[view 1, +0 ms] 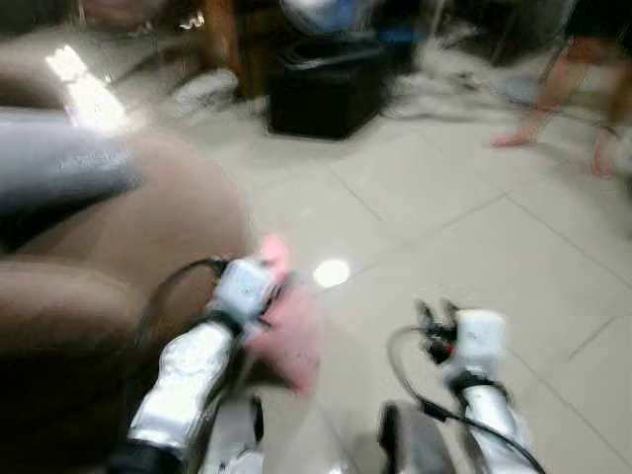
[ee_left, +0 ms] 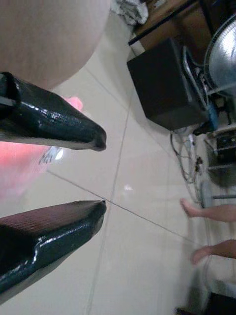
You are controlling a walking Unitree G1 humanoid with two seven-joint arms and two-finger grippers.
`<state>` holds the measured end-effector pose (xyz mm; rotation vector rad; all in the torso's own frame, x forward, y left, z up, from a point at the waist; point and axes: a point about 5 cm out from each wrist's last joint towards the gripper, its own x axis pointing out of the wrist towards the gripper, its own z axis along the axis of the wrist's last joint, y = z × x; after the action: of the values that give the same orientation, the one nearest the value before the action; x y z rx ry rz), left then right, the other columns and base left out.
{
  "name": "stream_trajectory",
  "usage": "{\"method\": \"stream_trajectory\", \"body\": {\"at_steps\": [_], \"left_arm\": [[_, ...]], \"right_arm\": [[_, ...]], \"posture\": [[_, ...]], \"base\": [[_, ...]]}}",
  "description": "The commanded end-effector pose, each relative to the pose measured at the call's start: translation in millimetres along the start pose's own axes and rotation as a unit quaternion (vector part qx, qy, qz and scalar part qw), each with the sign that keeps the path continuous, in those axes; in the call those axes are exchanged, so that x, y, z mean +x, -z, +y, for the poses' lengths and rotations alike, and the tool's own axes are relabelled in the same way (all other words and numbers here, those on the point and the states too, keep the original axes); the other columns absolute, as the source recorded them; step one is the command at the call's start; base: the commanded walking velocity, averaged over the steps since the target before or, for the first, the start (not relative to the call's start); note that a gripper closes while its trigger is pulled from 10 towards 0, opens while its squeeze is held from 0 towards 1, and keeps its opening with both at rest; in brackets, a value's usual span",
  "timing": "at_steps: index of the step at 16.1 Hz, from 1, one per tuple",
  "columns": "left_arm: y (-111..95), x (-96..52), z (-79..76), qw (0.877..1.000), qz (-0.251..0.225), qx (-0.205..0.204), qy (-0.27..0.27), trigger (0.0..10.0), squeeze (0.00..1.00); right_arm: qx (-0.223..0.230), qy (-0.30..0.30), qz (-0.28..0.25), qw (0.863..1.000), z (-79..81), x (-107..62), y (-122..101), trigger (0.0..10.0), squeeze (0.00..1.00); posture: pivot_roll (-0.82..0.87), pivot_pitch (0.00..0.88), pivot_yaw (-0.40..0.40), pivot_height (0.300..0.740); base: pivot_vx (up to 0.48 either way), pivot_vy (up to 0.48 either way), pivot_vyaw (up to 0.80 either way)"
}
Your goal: Move the pillow to the sofa from floor
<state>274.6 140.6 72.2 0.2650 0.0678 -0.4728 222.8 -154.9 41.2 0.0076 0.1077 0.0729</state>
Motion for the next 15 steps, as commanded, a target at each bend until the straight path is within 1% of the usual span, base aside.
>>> {"method": "stream_trajectory", "body": {"at_steps": [1,4,6,7,8,9,11,14,15], "left_arm": [[-3.8,5.2,-12.5,1.0,-0.009,-0.003,0.021,10.0,0.0],[-2.5,3.9,-11.5,1.0,-0.006,-0.001,0.022,10.0,0.0],[-1.5,2.8,-10.2,1.0,-0.004,0.002,0.023,10.0,0.0],[-1.3,2.5,-9.7,1.0,-0.003,0.004,0.023,10.0,0.0],[-0.9,2.0,-9.2,1.0,-0.002,0.007,0.023,10.0,0.0],[-1.0,1.3,-8.7,1.0,-0.005,0.004,0.023,10.0,0.0],[2.0,0.5,-8.4,1.0,0.002,0.007,0.026,10.0,0.0],[3.6,4.1,-12.3,0.999,0.01,0.005,0.036,10.0,0.0],[9.5,7.2,-15.7,0.999,0.03,0.001,0.04,10.0,0.0]], "right_arm": [[-0.013,0.019,0.023,0.999,-12.3,-8.3,9.8,10.0,0.0],[-0.03,0.011,0.026,0.999,-9.8,-7.6,10.6,10.0,0.0],[-0.038,0.003,0.03,0.999,-7.5,-7.6,11.9,10.0,0.0],[-0.033,0.006,0.029,0.999,-7.0,-8.1,12.5,10.0,0.0],[-0.005,0.016,0.033,0.999,-8.4,-9.0,14.3,10.0,0.0],[-0.007,0.014,0.033,0.999,-8.1,-9.0,14.2,10.0,0.0],[-0.013,0.014,0.034,0.999,-8.2,-9.8,14.7,10.0,0.0],[-0.004,0.019,0.04,0.999,-9.4,-11.4,16.7,10.0,0.0],[-0.002,0.021,0.04,0.999,-10.4,-13.0,17.0,10.0,0.0]], "posture": [[0.05,0.027,-0.016,0.57],[0.05,0.024,-0.012,0.57],[0.05,0.024,-0.01,0.57],[0.06,0.024,-0.01,0.57],[0.06,0.025,-0.009,0.57],[0.06,0.029,-0.007,0.57],[0.06,0.032,-0.005,0.57],[0.05,0.038,-0.003,0.56],[0.04,0.042,-0.006,0.55]], "base": [[0.292,0.0,0.0],[0.29,0.0,0.0],[0.292,0.0,0.8],[0.274,0.0,0.74],[0.266,0.0,0.0],[0.0,0.0,0.0],[0.0,0.0,0.0],[0.0,0.0,0.0],[0.0,0.0,0.0]]}}
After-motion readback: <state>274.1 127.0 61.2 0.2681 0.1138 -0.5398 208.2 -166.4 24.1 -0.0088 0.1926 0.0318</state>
